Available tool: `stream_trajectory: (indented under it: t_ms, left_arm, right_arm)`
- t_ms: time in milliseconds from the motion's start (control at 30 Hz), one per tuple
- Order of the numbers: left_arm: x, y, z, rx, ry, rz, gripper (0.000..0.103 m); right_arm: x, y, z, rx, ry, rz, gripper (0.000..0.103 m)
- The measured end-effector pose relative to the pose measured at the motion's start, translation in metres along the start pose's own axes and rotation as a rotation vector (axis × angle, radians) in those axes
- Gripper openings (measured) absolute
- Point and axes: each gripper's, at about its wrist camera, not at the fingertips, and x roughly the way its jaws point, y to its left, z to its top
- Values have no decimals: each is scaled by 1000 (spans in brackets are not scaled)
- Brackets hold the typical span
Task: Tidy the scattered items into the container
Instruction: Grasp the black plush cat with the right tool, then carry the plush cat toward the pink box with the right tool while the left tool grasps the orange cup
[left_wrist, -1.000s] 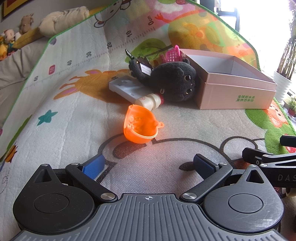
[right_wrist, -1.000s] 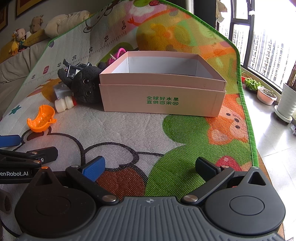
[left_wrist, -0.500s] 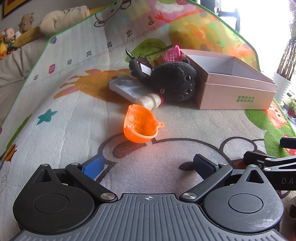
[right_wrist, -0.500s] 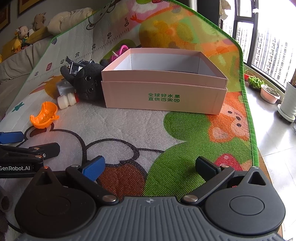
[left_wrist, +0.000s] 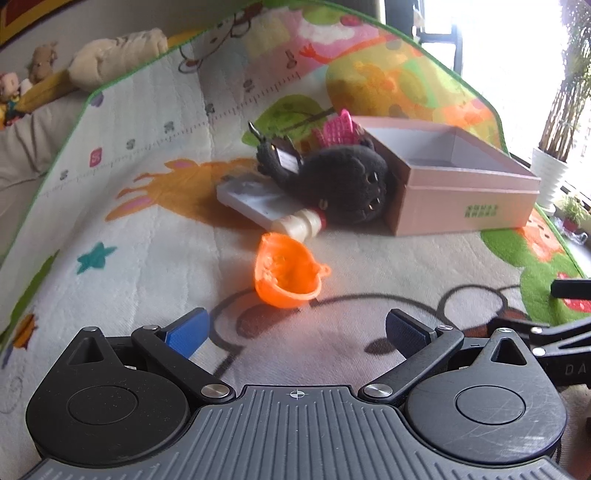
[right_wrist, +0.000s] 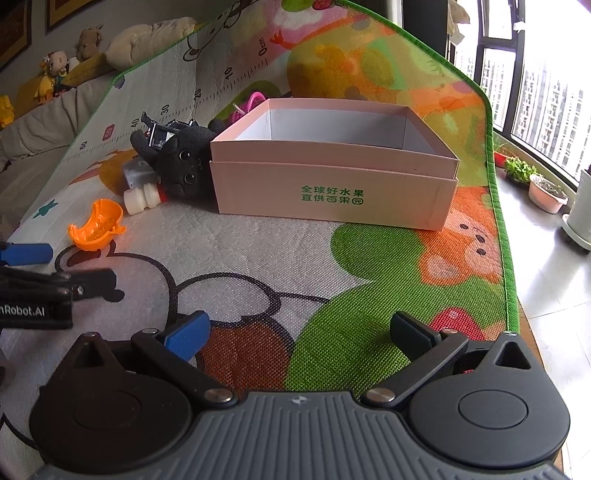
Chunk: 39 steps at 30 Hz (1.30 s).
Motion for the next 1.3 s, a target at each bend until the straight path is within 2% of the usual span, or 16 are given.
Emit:
stream_trajectory:
  t_ms: [100, 167, 300, 333, 400, 500, 600, 700, 767, 800, 833, 900, 1000, 1167, 1233, 1300]
  left_arm:
    - [6, 3, 8, 49, 8, -42, 103]
    - [6, 7, 10, 72, -2, -87, 103]
    - [-3, 21, 10, 99, -80, -55, 103]
    - [-2, 26, 10, 100, -77, -52, 103]
    - [-1, 37, 11, 85, -70, -58, 103]
    - [-4, 56, 12, 47, -117, -28, 103]
    - [-7, 75, 14, 1, -129, 5, 103]
    - [-7, 90, 12, -40, -132, -19, 103]
    - [-8, 95, 8, -46, -143, -69, 103]
    - [-8, 95, 6, -43, -137, -93, 103]
    - [-9, 94, 5, -39, -129, -110, 103]
    - [-11, 91, 4, -30, -124, -131, 103]
    - [-16, 87, 4, -22, -137, -151, 103]
    - [-15, 81, 6, -122, -71, -253, 103]
    - [-14, 70, 6, -98, -58, -245, 103]
    - [-12, 55, 6, -55, -36, -198, 103]
  right_arm:
    - [-3, 2, 1, -21, 3, 20, 103]
    - [-9, 7, 5, -63, -30, 36, 102]
    - [-25, 35, 31, -243, -170, -8, 82]
    - [-24, 43, 41, -277, -183, 3, 72]
    - [-15, 57, 60, -330, -186, 38, 67]
    - [6, 81, 85, -413, -224, 58, 67]
    - [37, 105, 103, -519, -221, 49, 79]
    - [63, 123, 109, -618, -210, 29, 80]
    - [77, 133, 109, -686, -209, -8, 80]
    - [83, 135, 108, -709, -199, -16, 78]
    - [86, 138, 107, -727, -184, -14, 68]
    - [84, 141, 105, -749, -175, -16, 63]
    - [66, 137, 104, -710, -164, 23, 54]
    - [17, 105, 92, -500, -93, 165, 53]
    - [-2, 85, 81, -412, -58, 227, 51]
    - [-18, 65, 69, -340, -50, 254, 47]
